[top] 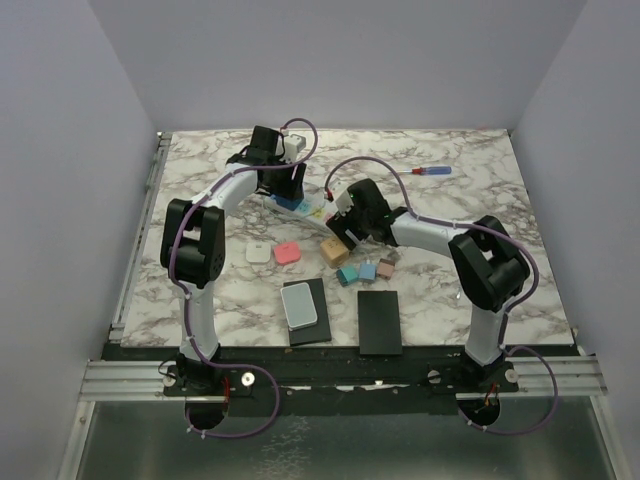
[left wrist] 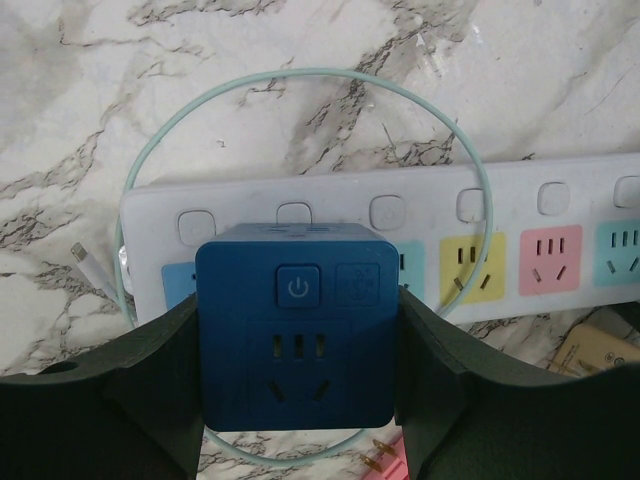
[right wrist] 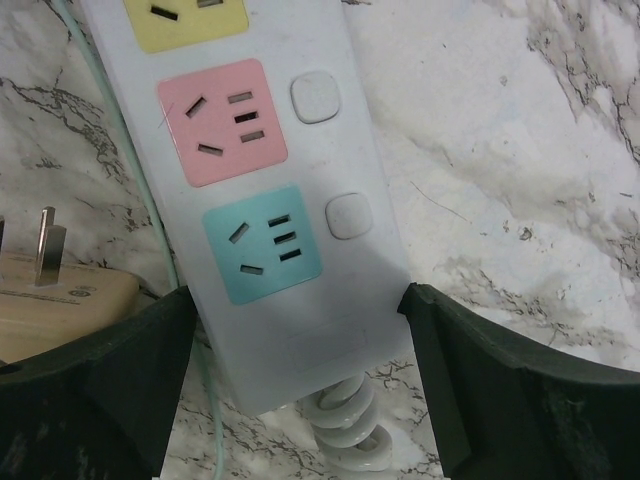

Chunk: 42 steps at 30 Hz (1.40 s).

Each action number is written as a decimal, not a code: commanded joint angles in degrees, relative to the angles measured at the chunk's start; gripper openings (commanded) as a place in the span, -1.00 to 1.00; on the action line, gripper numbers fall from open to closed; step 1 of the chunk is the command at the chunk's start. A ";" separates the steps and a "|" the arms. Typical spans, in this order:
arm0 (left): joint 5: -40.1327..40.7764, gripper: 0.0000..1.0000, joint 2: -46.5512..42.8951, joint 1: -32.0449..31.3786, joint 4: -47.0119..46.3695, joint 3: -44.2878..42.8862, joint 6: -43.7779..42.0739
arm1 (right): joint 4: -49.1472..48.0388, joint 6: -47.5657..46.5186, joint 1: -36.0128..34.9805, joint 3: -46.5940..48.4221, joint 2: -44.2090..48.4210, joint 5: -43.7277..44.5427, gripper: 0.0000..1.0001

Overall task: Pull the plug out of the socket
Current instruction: Remove the plug from the socket.

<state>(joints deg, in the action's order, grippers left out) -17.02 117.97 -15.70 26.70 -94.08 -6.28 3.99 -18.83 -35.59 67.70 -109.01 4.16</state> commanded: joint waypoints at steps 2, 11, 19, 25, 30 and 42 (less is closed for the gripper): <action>-1.78 -1.00 -2.59 0.06 0.49 -1.99 0.52 | -0.72 -2.69 0.00 0.84 -1.91 3.61 0.75; -1.83 -1.00 -2.67 0.05 0.72 -2.14 0.54 | 1.15 -5.97 0.00 5.03 -3.53 4.71 0.75; -2.10 -1.00 -2.57 0.06 0.81 -2.22 0.55 | 0.23 -8.62 0.00 6.58 -5.19 6.12 0.75; -2.01 -1.00 -2.60 0.04 0.98 -2.16 0.48 | -0.43 -10.17 0.03 7.91 -5.67 7.33 0.74; -2.10 -1.00 -2.41 0.04 0.99 -2.25 0.56 | -1.67 -11.73 0.01 7.88 -5.75 8.93 0.74; -1.84 -1.00 -1.79 0.05 0.96 -2.39 0.92 | -1.46 -15.07 0.00 10.17 -7.08 9.16 0.77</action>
<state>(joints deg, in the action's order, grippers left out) -15.49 117.97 -15.33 25.91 -94.39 -5.02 5.89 -31.55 -36.01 75.48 -114.48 9.78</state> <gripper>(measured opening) 0.634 0.880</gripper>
